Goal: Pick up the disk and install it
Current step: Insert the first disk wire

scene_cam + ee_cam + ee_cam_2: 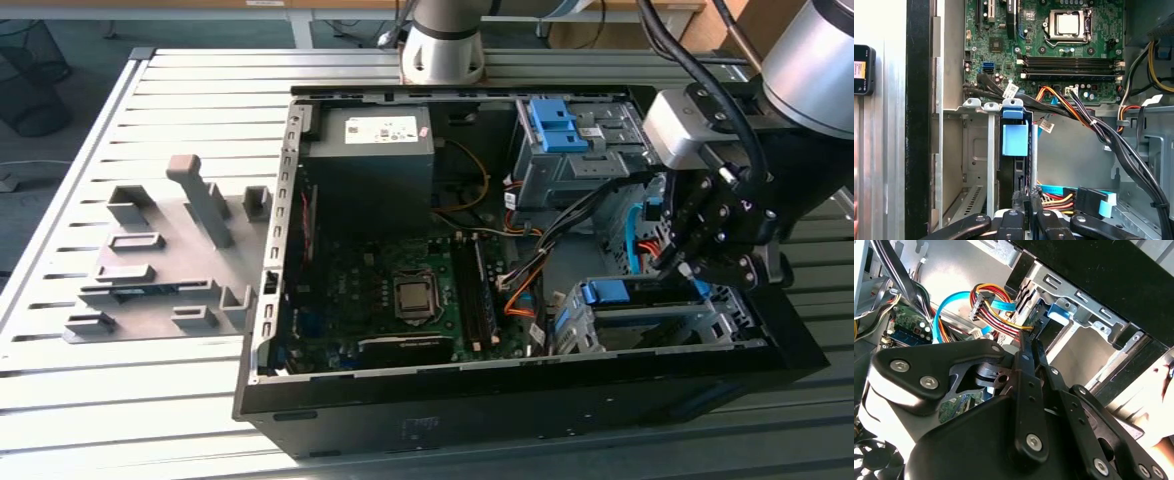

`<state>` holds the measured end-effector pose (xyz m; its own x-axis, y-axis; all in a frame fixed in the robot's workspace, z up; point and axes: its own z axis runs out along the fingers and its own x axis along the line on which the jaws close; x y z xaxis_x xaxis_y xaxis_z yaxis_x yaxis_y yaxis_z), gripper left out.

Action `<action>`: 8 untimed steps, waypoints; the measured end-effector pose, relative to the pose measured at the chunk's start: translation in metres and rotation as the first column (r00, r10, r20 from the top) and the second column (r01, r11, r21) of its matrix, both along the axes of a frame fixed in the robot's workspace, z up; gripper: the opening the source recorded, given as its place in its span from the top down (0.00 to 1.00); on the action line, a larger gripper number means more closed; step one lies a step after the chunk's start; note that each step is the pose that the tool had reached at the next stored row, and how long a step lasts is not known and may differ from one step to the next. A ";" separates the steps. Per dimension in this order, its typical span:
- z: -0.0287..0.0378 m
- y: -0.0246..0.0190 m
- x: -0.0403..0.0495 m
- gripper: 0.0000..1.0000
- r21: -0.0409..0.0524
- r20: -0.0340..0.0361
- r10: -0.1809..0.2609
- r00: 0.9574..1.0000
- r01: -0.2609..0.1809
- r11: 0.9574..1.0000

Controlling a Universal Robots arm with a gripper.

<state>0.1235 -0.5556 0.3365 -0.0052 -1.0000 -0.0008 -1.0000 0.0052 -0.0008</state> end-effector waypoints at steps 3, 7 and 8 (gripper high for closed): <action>0.0005 0.0000 0.0000 0.84 0.000 0.000 0.000 1.000 0.000 1.000; 0.0014 0.0000 0.0000 0.84 0.000 0.000 0.000 1.000 0.000 1.000; 0.0014 0.0000 0.0000 0.84 0.000 0.000 0.000 1.000 0.000 1.000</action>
